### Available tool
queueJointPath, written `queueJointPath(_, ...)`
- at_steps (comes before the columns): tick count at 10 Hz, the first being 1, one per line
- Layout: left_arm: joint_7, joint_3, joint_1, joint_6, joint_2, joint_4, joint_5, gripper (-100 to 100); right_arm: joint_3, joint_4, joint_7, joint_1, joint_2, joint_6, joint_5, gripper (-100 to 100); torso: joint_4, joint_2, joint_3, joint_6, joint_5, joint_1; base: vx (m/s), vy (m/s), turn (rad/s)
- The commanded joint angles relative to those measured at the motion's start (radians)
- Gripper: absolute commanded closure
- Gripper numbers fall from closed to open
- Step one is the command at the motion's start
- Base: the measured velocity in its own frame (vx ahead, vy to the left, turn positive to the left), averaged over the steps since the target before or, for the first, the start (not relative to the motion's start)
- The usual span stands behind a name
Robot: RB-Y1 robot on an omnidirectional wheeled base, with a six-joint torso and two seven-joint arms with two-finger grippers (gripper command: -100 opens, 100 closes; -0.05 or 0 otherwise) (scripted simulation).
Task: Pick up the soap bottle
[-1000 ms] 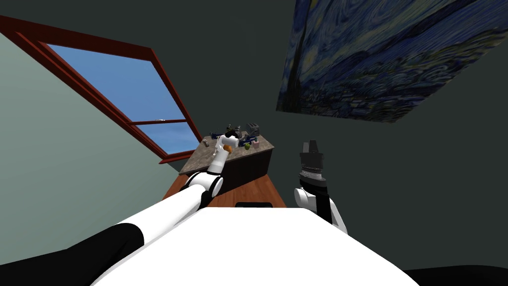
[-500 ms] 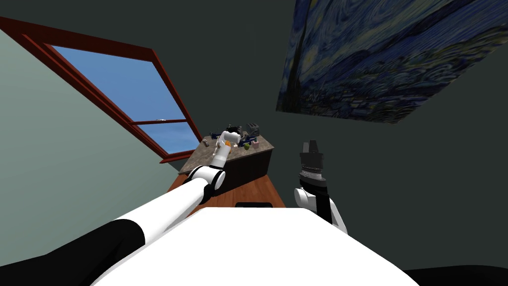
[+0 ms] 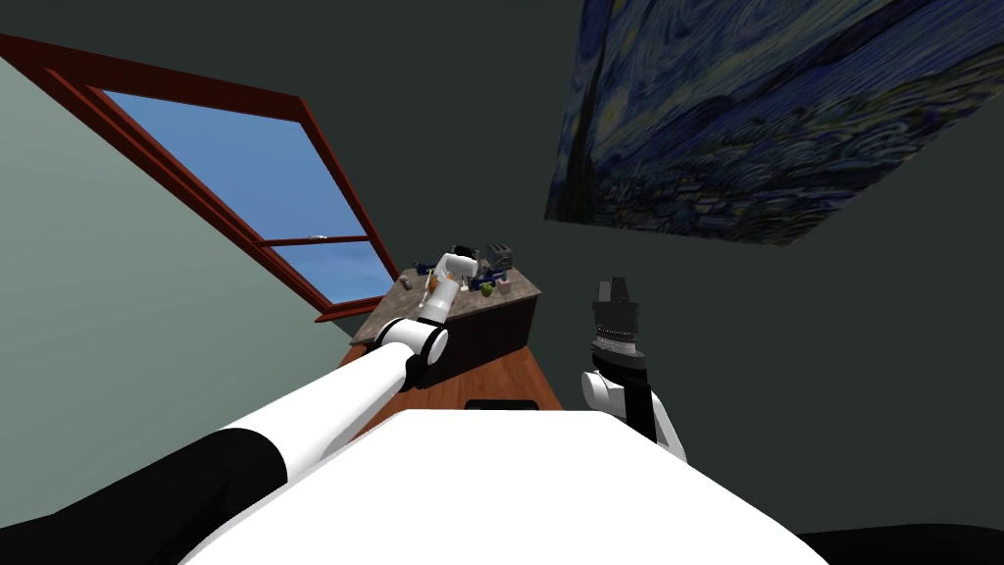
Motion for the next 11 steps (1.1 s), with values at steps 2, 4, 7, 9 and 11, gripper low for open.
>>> queueJointPath(2,-0.001,0.004,-0.034,0.025,-0.001,0.057,-0.001,-100,0.0,0.0,0.0,0.0,0.0,0.0,0.0,0,0.0,0.0,0.0,0.0,0.0,0.0,0.02,-0.032,0.008)
queueJointPath(4,-0.005,0.011,-0.085,0.073,-0.003,0.126,-0.003,-100,0.0,0.0,0.0,0.0,0.0,0.0,0.0,0,0.0,0.0,0.0,0.0,0.0,0.0,0.032,-0.038,0.015)
queueJointPath(7,-0.01,0.019,-0.133,0.118,-0.006,0.194,-0.006,-100,0.0,0.0,0.0,0.0,0.0,0.0,0.0,0,0.0,-0.001,-0.001,0.0,0.0,-0.002,0.035,-0.052,0.01)
queueJointPath(9,-0.015,0.026,-0.178,0.162,-0.01,0.261,-0.008,-100,0.0,0.0,0.0,0.0,0.0,0.0,0.0,0,0.0,-0.001,-0.001,0.0,0.0,-0.001,0.044,-0.047,0.011)
queueJointPath(11,-0.022,0.034,-0.219,0.202,-0.013,0.319,-0.011,-100,0.0,0.0,0.0,0.0,0.0,0.0,0.0,0,0.0,-0.001,-0.001,0.0,0.0,-0.002,0.046,-0.059,0.01)
